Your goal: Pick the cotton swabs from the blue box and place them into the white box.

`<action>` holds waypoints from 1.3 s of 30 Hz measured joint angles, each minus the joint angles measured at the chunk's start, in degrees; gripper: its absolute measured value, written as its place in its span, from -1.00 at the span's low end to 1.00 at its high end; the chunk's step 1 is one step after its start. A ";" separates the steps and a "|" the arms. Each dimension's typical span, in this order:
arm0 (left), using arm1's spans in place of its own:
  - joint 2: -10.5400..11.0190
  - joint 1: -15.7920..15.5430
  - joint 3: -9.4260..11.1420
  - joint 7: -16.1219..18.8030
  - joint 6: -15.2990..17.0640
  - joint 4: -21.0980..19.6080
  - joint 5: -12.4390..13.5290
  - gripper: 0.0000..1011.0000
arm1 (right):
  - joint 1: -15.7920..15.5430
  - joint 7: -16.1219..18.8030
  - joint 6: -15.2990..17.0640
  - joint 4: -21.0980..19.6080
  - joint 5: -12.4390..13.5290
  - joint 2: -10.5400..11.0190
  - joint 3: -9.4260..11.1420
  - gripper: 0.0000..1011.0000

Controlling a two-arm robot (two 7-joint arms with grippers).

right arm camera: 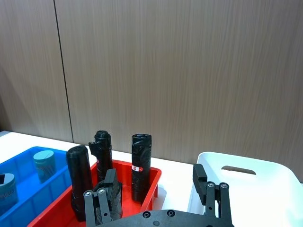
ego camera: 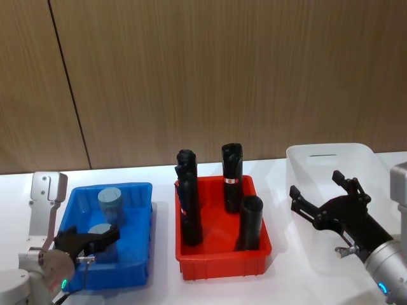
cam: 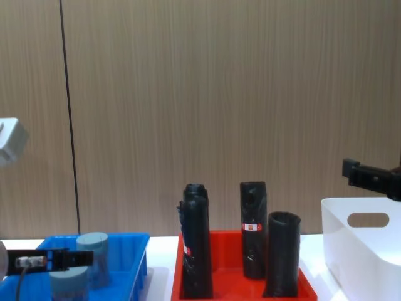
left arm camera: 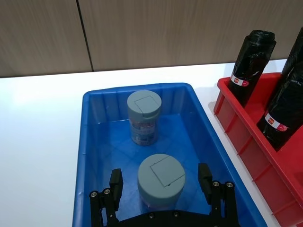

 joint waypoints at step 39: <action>-2.71 -5.27 0.11 -7.61 1.06 10.93 2.41 0.51 | 0.00 0.00 0.00 0.00 0.00 0.00 0.00 0.98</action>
